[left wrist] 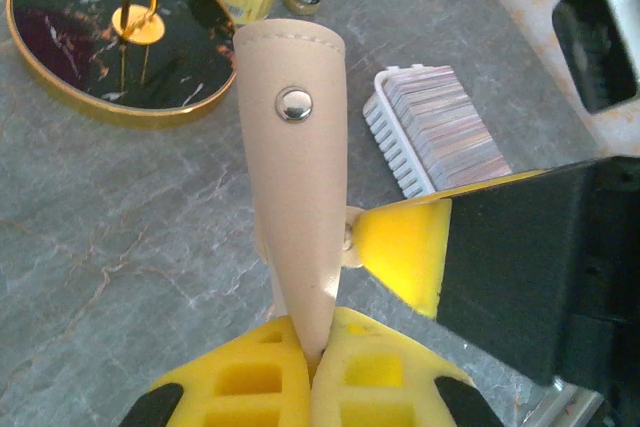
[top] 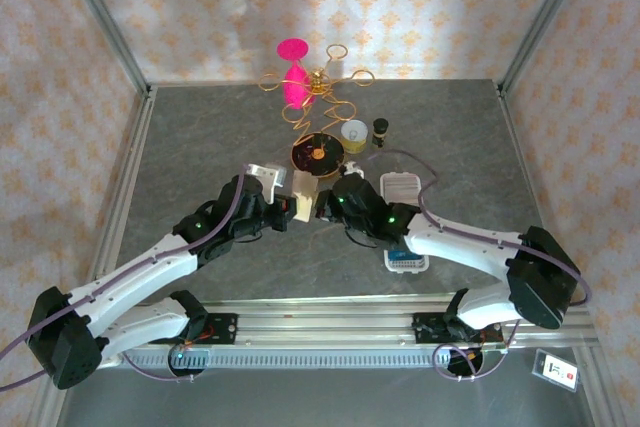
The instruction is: Put the credit cards into the card holder
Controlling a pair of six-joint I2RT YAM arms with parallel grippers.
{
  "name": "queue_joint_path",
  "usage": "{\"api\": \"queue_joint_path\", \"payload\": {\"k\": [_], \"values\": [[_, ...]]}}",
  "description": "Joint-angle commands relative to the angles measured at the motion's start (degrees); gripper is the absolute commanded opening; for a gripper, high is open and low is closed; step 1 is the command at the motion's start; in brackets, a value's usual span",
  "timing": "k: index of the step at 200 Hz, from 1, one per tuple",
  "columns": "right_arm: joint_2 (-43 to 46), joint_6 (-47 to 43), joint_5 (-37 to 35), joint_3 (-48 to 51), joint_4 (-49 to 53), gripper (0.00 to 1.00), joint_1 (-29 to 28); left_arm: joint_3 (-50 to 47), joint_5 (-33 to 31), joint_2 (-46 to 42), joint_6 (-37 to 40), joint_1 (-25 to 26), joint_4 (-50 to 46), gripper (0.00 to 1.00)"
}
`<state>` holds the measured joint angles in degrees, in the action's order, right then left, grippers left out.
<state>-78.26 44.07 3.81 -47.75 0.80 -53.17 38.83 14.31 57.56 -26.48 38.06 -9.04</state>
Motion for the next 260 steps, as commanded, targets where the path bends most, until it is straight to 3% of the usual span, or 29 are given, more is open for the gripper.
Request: {"api": "queue_joint_path", "payload": {"k": [1,85,139,171,196,260], "values": [[0.9,0.1,-2.6,3.1,1.5,0.0,0.3,-2.4,0.0,-0.2,-4.7,0.4,0.8,0.0],[-0.4,3.9,1.7,12.1,-3.1,0.0,-1.7,-12.8,7.6,4.3,-18.1,0.5,11.4,0.0],[-0.3,3.7,5.3,12.3,-4.1,0.0,-2.7,-19.0,9.4,7.0,-26.4,0.4,20.0,0.22],[0.7,3.5,6.2,11.1,-3.1,0.0,-3.2,-17.2,2.4,6.6,-23.2,0.4,11.5,0.53],[3.1,4.6,8.8,11.2,-6.9,0.0,-3.4,-13.2,-6.1,5.6,-19.2,0.4,1.6,0.63],[3.6,4.4,9.5,9.4,-7.0,0.0,-3.7,-10.0,-4.0,4.1,-17.1,0.4,3.7,0.81]]}}
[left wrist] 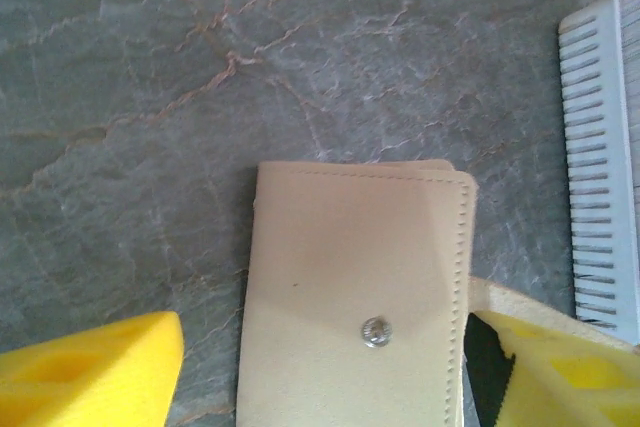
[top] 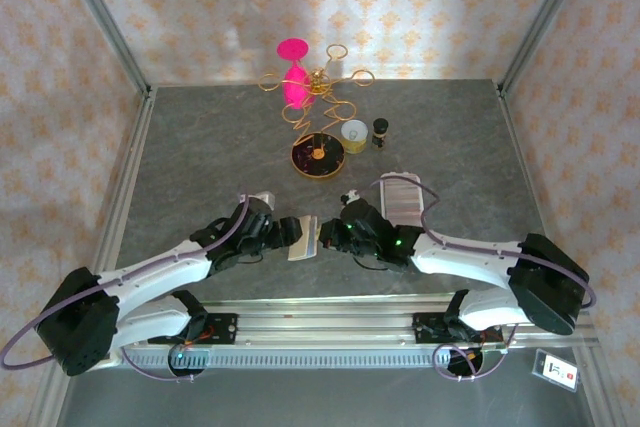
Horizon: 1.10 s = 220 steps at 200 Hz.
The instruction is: Put the credit cards into the card holder
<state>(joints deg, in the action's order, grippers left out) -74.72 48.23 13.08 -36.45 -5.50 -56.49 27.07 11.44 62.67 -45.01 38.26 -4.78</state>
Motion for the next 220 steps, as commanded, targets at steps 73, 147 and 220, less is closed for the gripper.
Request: {"api": "queue_joint_path", "payload": {"k": [73,147,220], "values": [[0.8,0.2,0.1,-2.4,-0.5,0.0,-0.6,3.5,-1.9,3.0,3.3,0.2,0.1,0.84],[2.6,1.0,-6.0,-0.8,4.5,0.0,-0.6,2.9,-9.7,2.2,3.0,0.1,-3.4,0.61],[3.3,0.8,-10.7,1.5,7.7,0.0,-0.5,-2.0,-8.5,-1.3,0.9,-2.3,-1.5,0.48]]}}
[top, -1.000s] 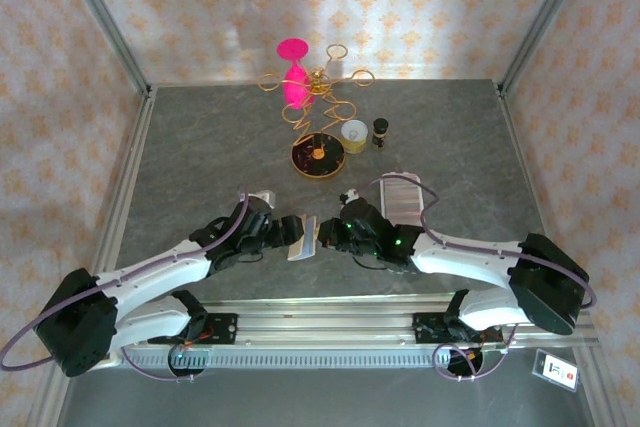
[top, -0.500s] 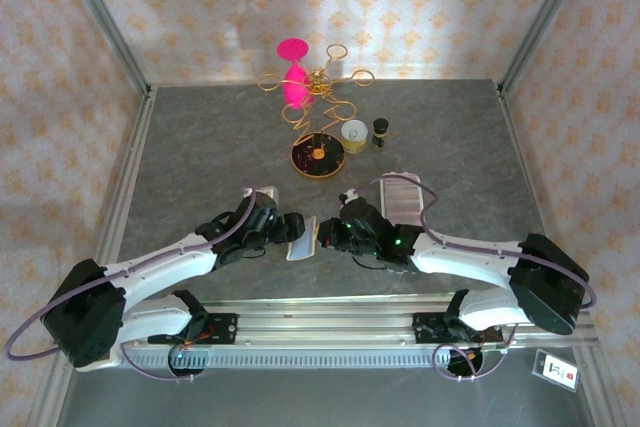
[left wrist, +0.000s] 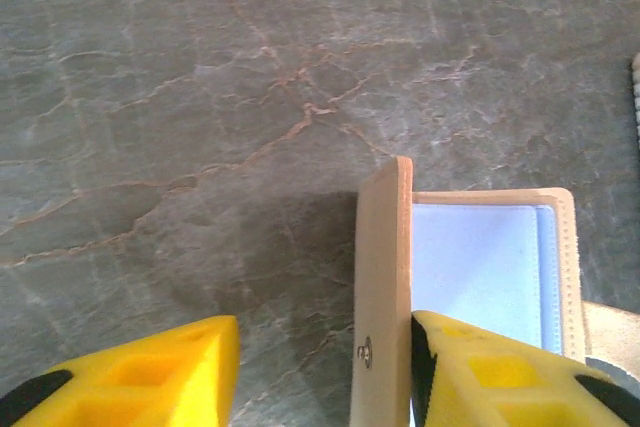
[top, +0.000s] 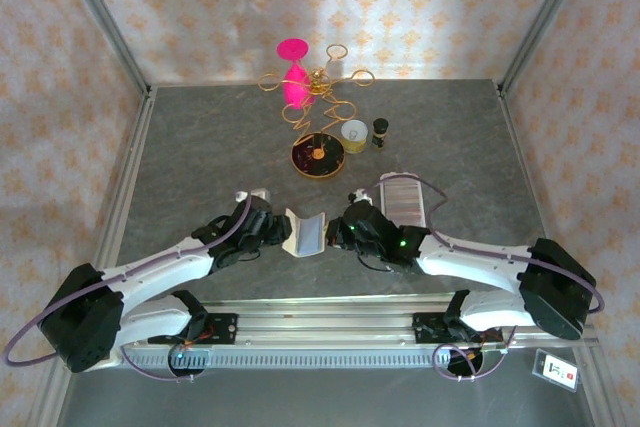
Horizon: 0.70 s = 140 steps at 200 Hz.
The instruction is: Put the credit cards into the card holder
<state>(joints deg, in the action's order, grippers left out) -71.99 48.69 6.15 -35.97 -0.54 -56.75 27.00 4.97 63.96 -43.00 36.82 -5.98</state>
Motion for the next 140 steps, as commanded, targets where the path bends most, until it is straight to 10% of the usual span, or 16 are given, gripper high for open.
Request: {"api": "queue_joint_path", "payload": {"k": [1,140], "values": [[0.6,0.3,-3.8,1.1,2.8,0.0,-0.2,-2.1,-2.0,-2.7,-1.2,-0.9,-0.3,0.47],[-4.8,-1.3,-4.8,1.2,8.4,0.05,3.4,-9.3,6.0,-0.5,-2.7,-1.9,7.5,0.25]]}}
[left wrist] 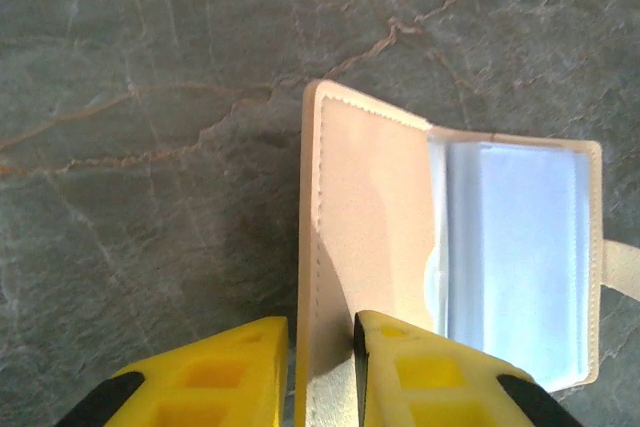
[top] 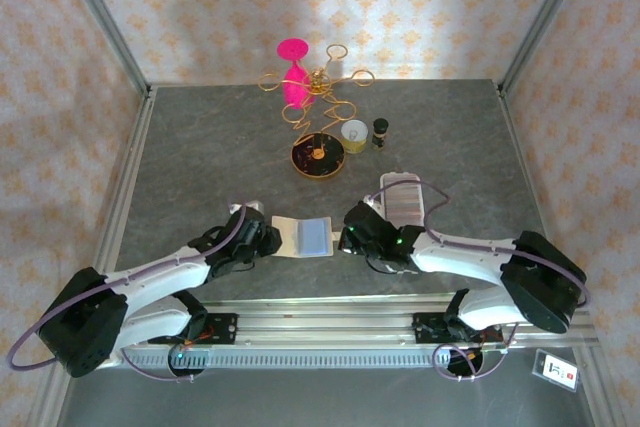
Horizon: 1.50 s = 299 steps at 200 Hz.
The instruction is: Put the credit cards into the card holder
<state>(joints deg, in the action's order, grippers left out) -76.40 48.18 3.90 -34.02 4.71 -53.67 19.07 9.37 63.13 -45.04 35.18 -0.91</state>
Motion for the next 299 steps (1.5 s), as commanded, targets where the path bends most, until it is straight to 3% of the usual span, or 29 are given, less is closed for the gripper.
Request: {"api": "queue_joint_path", "payload": {"k": [1,72,97,146,219,299], "values": [[-0.4,-0.8,-2.6,-0.7,3.2,0.05,0.3,-1.4,1.7,0.3,-0.6,-0.3,2.4,0.25],[2.3,-5.3,-4.9,-9.0,17.2,0.31,0.2,-1.9,4.9,0.5,1.0,-0.3,4.9,0.16],[3.9,-6.6,0.9,-11.2,15.8,0.37,-0.7,-3.0,7.0,-0.2,0.6,-0.3,7.0,0.15],[-2.8,-4.4,2.0,-17.2,13.2,0.41,-7.1,-3.9,7.1,-2.8,0.7,-0.3,6.3,0.15],[-14.4,-2.6,-1.3,-17.1,11.2,0.41,-7.5,-4.7,6.5,-4.3,-0.7,-0.3,6.8,0.12],[-19.5,-2.2,-1.6,-17.3,10.0,0.41,-7.6,-5.0,8.0,-2.4,-1.1,-0.3,9.2,0.1]]}}
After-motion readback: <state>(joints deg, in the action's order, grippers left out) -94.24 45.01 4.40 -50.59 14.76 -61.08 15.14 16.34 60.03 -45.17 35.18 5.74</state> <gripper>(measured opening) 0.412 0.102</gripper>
